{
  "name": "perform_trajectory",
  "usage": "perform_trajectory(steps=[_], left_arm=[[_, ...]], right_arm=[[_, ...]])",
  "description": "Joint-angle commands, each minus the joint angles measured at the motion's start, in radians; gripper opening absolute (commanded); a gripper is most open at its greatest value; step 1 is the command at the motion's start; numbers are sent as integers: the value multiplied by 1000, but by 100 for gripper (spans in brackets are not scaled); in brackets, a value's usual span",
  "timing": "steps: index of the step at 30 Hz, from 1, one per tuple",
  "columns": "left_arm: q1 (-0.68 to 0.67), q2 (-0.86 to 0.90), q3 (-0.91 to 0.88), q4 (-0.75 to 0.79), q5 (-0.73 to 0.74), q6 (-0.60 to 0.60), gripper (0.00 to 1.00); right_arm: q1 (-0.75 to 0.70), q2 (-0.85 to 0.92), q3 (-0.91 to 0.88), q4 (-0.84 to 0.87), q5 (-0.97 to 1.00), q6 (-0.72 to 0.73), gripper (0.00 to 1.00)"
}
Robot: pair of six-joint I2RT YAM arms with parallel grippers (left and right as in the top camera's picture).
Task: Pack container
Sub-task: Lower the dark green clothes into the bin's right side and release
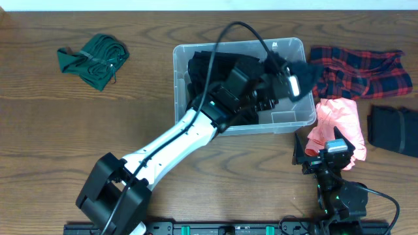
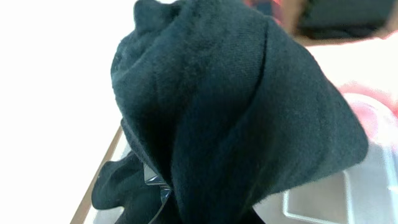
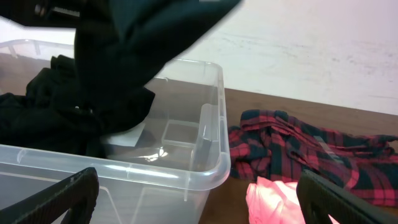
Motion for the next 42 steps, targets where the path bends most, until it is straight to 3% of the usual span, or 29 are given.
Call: perform_trajectory(steps=[1,6,8,10,15,19,27,32,42], left_arm=[[19,-16,11,31,18,-89,6],[21,-16,11,54,18,-92,6],[21,-16,11,72,16,-145,6],[26,-16,11,104,13,-264,6],[47,-18,11,183,11,-708,6],[42,-18,11,152,-79,-897,6],[19,-30,12,-29,-194,-1166,6],[15,-34,41,-139,-148,-1292,6],[15,-14,51,-148,-97,-1438,6]], right_arm=[[-9,-5,-2,-4,6,-6,99],[-9,-5,-2,-4,6,-6,99],[-9,-5,-2,-4,6,-6,99],[-9,-5,-2,-4,6,-6,99],[-9,-5,-2,-4,6,-6,99],[-9,-5,-2,-4,6,-6,99],[-9,-5,-2,-4,6,-6,99],[-9,-5,-2,-4,6,-6,99],[-9,-5,-2,-4,6,-6,99]])
